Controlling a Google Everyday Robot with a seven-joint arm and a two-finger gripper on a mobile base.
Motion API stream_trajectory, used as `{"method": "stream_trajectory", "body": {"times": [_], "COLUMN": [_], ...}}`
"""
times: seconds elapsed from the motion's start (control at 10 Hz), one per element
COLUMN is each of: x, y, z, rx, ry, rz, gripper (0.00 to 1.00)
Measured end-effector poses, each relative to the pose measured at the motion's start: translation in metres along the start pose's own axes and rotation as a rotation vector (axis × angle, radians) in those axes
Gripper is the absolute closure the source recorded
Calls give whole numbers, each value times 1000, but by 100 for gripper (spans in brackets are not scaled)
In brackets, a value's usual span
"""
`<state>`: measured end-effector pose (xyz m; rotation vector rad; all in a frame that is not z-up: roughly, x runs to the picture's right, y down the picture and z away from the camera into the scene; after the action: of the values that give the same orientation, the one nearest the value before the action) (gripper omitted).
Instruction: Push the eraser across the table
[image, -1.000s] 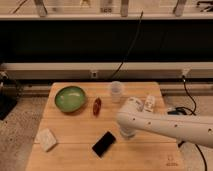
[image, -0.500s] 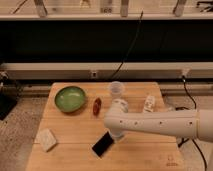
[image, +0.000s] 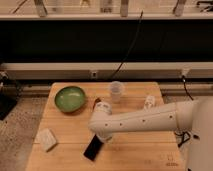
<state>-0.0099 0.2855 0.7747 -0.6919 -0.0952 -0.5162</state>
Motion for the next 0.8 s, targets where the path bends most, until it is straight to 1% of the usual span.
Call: {"method": "stream_trajectory", "body": {"times": [0.1,0.3,0.6,0.8], "x": [-11,-18,-46,-48], "y": [-6,-11,-26,-26], "z": [-1,-2,-4,-3], "rx": [4,6,16,22], "ry": [3,9,19,23], "rz": [-24,-44,-88,-94], "gripper": [98,98,98,98]}}
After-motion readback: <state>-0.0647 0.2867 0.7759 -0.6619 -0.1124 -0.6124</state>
